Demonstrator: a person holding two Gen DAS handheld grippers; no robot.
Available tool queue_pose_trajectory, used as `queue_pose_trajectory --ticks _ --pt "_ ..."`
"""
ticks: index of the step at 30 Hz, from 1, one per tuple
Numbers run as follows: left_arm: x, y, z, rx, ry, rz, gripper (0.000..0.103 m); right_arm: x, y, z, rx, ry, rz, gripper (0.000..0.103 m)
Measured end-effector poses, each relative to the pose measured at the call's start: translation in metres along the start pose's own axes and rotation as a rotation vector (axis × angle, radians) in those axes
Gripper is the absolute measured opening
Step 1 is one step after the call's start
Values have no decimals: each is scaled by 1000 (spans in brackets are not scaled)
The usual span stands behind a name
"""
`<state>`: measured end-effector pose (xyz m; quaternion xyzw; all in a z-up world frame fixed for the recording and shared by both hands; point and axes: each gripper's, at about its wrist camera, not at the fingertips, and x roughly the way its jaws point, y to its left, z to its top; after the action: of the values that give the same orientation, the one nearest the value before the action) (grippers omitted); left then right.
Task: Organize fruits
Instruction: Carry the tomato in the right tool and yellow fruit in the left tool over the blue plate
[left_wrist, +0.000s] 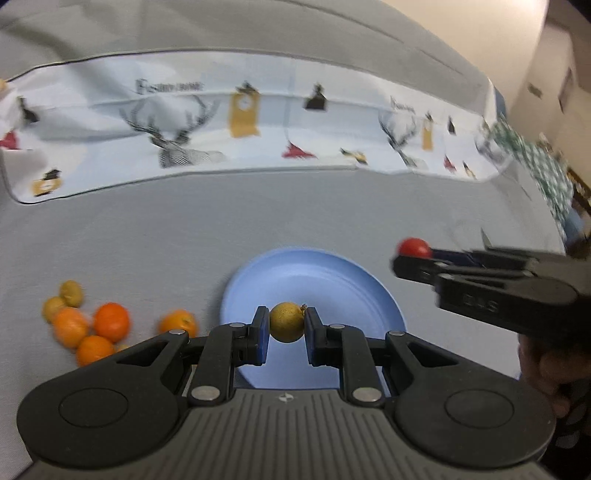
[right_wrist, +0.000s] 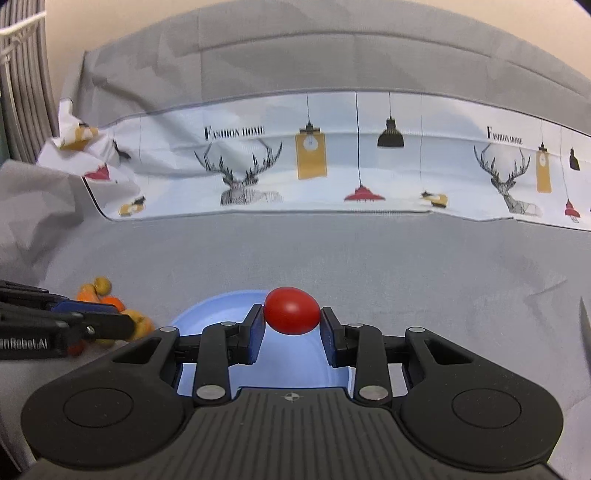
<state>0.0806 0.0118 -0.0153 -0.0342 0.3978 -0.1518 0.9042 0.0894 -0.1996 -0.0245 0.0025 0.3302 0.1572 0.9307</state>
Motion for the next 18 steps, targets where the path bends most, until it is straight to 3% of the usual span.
queue_pose_trajectory --ticks 7,18 --pt "32 -23 -9 87 82 -3 21 19 -7 -11 33 119 -25 34" --pt "50 -22 -16 113 154 29 21 29 -1 -16 36 169 -30 34"
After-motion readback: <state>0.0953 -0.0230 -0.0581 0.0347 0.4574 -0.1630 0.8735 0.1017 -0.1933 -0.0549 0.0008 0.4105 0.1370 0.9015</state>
